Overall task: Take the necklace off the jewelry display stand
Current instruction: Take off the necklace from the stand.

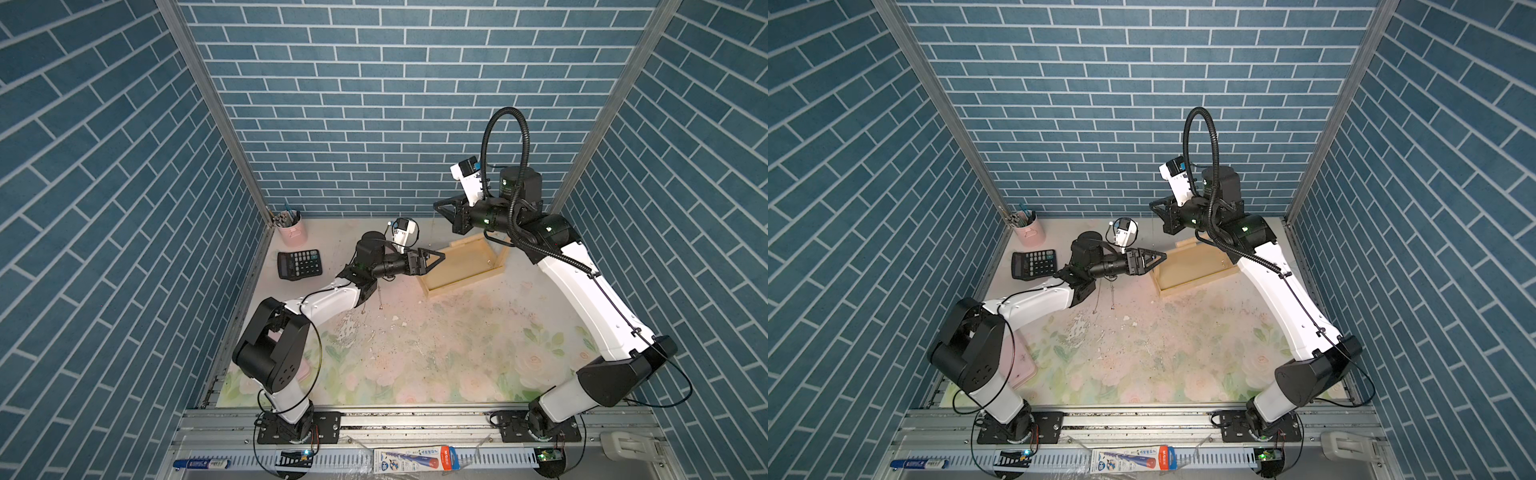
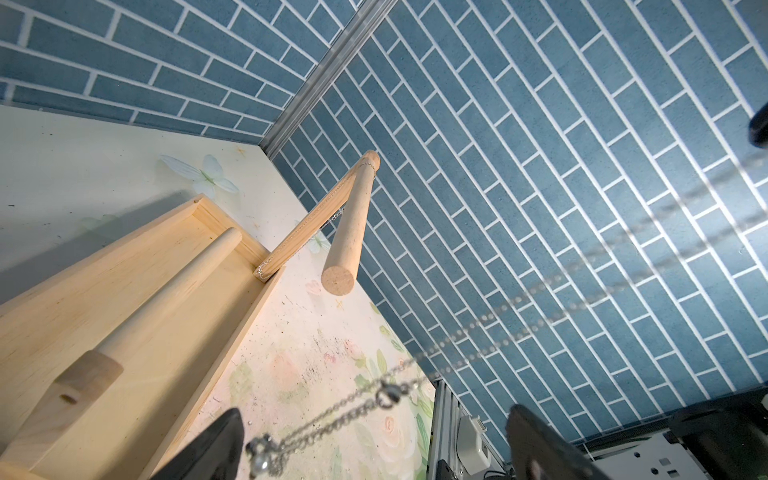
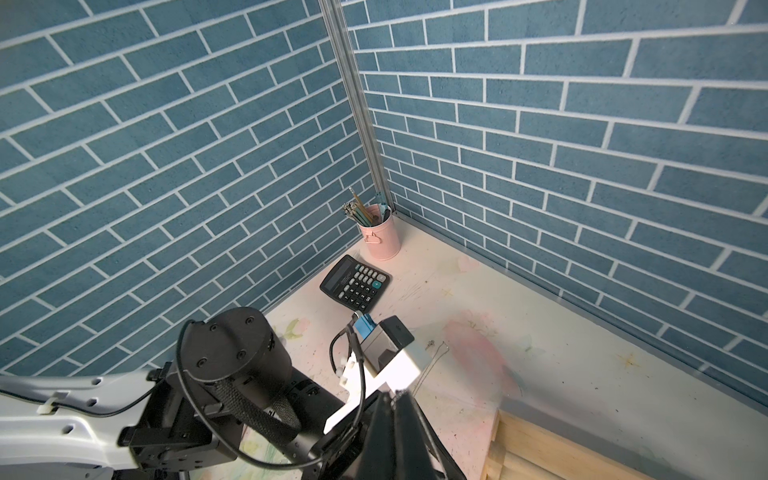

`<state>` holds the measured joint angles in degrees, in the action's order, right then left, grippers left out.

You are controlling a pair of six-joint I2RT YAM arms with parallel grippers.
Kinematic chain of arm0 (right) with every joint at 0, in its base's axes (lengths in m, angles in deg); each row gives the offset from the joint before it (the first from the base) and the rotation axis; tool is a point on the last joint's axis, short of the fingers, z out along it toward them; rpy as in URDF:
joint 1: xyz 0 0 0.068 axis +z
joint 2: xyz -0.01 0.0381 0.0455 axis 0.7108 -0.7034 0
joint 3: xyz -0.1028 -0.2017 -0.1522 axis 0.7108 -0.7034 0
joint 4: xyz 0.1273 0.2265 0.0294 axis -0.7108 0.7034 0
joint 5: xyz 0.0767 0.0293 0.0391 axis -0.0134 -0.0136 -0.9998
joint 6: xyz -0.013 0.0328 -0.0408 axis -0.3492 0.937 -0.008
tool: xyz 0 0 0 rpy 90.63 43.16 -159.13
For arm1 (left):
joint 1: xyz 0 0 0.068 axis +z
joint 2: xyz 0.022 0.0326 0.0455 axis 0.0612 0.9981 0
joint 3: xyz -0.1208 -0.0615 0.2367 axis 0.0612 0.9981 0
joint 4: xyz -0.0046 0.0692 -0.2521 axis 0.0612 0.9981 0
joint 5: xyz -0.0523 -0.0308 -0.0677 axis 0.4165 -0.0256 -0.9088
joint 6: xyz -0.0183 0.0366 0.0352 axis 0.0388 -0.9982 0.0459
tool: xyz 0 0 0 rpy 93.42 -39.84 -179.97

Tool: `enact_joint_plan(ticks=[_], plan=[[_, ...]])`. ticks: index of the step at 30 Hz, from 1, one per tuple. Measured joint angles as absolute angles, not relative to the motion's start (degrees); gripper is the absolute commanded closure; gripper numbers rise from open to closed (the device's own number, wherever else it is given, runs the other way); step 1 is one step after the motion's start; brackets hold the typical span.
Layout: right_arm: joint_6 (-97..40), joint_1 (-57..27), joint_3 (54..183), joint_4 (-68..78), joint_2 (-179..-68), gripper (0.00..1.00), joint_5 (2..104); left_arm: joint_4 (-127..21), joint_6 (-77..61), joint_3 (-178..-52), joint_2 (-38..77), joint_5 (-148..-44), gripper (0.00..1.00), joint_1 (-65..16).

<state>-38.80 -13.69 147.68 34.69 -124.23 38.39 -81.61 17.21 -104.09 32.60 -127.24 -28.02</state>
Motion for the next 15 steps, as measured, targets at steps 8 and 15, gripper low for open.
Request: enact_joint_plan(ticks=[8, 15], plan=[[-38.8, -13.69, 147.68, 34.69, -124.82, 1.0, 38.42, -81.61, 17.21, -104.0, 32.6, -127.28, 0.01, -28.0], [-38.86, -13.69, 147.68, 34.71, -125.15, 1.0, 38.9, -81.59, 17.21, -103.34, 32.15, -127.28, 0.01, -28.0]])
